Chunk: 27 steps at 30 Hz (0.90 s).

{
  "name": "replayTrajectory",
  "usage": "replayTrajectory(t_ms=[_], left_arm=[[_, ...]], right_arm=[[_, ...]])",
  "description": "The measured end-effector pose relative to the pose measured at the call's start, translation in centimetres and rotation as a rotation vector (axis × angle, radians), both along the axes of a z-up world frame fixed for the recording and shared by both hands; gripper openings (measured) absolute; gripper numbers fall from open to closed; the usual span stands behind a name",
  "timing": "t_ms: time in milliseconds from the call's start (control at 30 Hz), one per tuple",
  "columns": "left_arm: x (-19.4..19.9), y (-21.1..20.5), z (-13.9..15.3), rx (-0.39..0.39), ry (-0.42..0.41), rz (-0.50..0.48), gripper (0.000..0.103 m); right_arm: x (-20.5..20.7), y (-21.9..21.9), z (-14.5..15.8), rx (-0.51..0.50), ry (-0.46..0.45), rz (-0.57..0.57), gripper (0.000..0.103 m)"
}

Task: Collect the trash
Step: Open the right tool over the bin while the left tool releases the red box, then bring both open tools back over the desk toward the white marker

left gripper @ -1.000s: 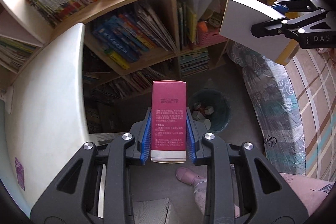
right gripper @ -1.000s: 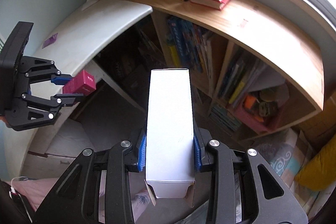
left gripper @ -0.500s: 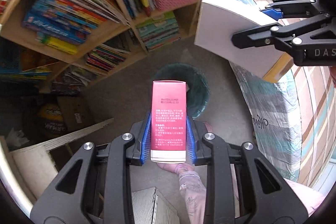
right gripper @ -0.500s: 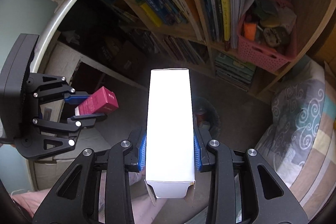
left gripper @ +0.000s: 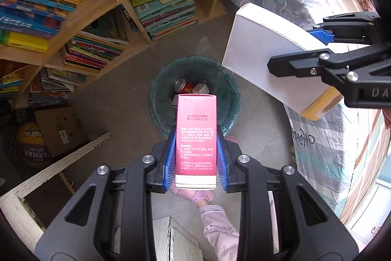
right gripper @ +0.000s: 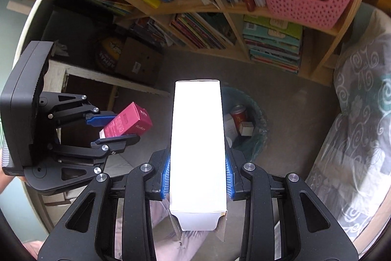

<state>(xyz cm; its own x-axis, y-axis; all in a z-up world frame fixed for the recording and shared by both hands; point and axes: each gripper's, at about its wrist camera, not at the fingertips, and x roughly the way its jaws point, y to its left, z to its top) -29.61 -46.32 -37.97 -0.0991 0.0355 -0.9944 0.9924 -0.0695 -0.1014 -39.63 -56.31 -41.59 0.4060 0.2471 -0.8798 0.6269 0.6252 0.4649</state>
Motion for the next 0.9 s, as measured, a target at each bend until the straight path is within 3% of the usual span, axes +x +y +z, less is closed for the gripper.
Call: replayTrajectory(t_ms=[133,167,200,233,500,633,900], left_arm=[[-0.4,-0.4,-2.6,0.028,-0.018,-0.022,0.028],[-0.4,-0.5,-3.1,0.035,-0.024,-0.027,0.033],[-0.6,-0.5,-3.4,0.038,-0.040,-0.036,0.054],[-0.8,-0.6,-3.6,0.017,-0.059,-0.053,0.062],[-0.1,-0.4,-4.0,0.023,-0.066,-0.040,0.066],[0.3,0.2,-2.9,0.009,-0.070,-0.026,0.069],[1.9,1.6,3.8,-0.064,-0.099,0.039,0.069]], right_arm=[[0.0,-0.2,-2.0,0.018,-0.005,-0.028,0.039],[-0.1,-0.3,-2.4,0.022,-0.009,-0.036,0.050],[-0.2,-0.4,-2.8,0.021,-0.016,-0.051,0.057],[-0.3,-0.6,-3.1,0.025,-0.029,-0.060,0.060],[-1.8,-1.4,-3.7,0.041,-0.024,-0.124,0.061],[-2.6,-1.3,-2.1,0.010,-0.034,-0.115,0.068],[-2.0,-0.8,3.9,-0.063,-0.063,-0.015,0.068]])
